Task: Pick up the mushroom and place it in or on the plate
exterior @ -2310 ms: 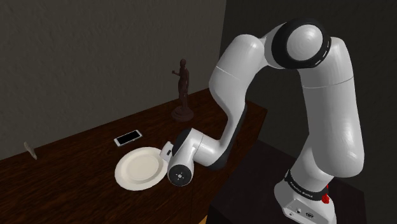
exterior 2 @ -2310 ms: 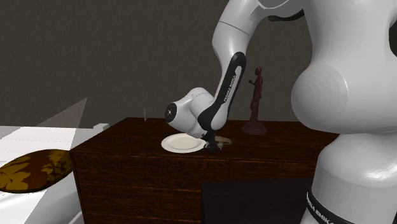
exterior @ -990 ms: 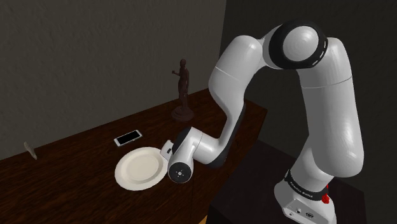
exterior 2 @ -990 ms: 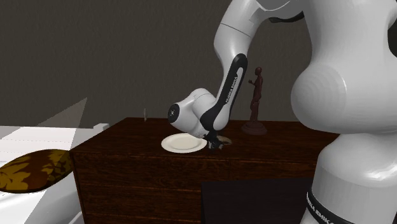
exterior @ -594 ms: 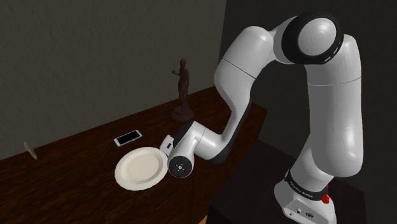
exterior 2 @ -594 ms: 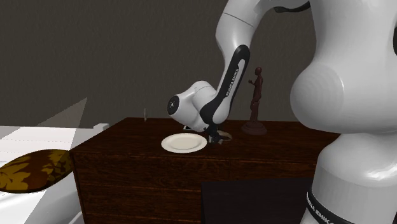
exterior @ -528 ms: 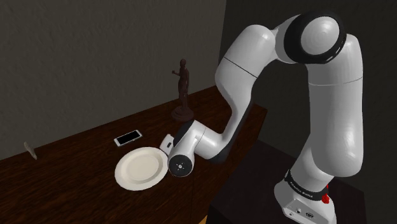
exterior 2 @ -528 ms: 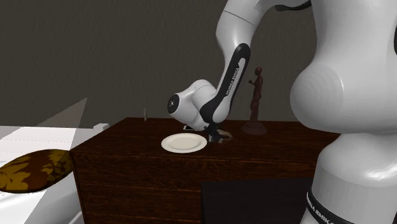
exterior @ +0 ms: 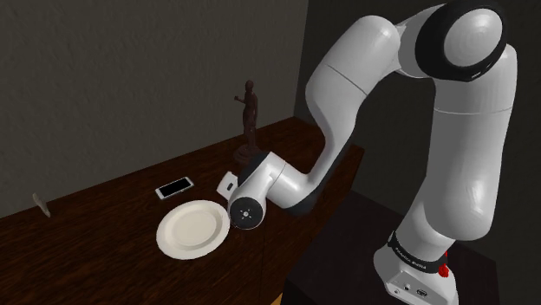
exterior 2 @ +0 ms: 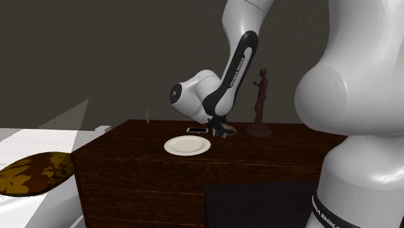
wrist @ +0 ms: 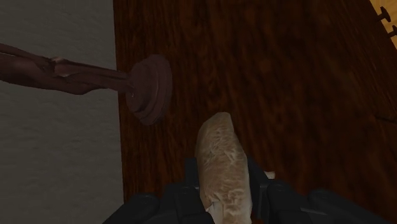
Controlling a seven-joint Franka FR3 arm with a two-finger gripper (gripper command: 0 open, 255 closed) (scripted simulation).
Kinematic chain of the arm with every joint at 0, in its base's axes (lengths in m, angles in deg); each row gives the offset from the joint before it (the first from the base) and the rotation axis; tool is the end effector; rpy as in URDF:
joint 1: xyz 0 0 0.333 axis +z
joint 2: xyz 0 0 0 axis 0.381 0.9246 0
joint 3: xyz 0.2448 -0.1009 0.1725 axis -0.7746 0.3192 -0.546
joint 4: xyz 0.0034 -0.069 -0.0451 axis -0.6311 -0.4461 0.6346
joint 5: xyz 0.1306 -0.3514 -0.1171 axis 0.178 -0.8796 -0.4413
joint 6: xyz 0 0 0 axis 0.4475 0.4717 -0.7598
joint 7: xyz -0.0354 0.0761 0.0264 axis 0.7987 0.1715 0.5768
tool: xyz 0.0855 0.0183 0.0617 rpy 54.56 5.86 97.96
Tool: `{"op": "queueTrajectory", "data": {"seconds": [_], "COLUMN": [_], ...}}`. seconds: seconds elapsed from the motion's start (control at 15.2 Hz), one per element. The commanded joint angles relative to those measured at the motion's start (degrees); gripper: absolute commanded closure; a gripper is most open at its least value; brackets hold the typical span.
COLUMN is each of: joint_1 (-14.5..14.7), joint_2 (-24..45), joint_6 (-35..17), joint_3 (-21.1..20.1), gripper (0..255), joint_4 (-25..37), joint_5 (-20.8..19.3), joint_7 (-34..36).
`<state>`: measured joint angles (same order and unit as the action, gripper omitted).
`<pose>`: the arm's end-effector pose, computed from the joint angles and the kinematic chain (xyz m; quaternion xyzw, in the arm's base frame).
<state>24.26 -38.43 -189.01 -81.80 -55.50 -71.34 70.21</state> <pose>0.4219 0.2283 0.1988 0.7766 0.4164 0.1066 0.4606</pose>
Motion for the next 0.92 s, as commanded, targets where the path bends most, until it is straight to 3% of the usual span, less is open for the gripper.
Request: {"op": "queueTrajectory", "data": {"seconds": [0.0, 0.4, 0.86], "joint_1": [-0.3, 5.52, 13.56], "joint_2": [-1.35, 6.93, 17.64], "joint_6": [-0.32, 7.55, 16.27], "joint_3": [-0.31, -2.0, -2.27], "gripper": [255, 255, 255], "joint_4": [-0.17, 12.32, 29.75], "joint_5": [0.96, 4.5, 6.01], "joint_7": [-1.16, -4.67, -9.46]}}
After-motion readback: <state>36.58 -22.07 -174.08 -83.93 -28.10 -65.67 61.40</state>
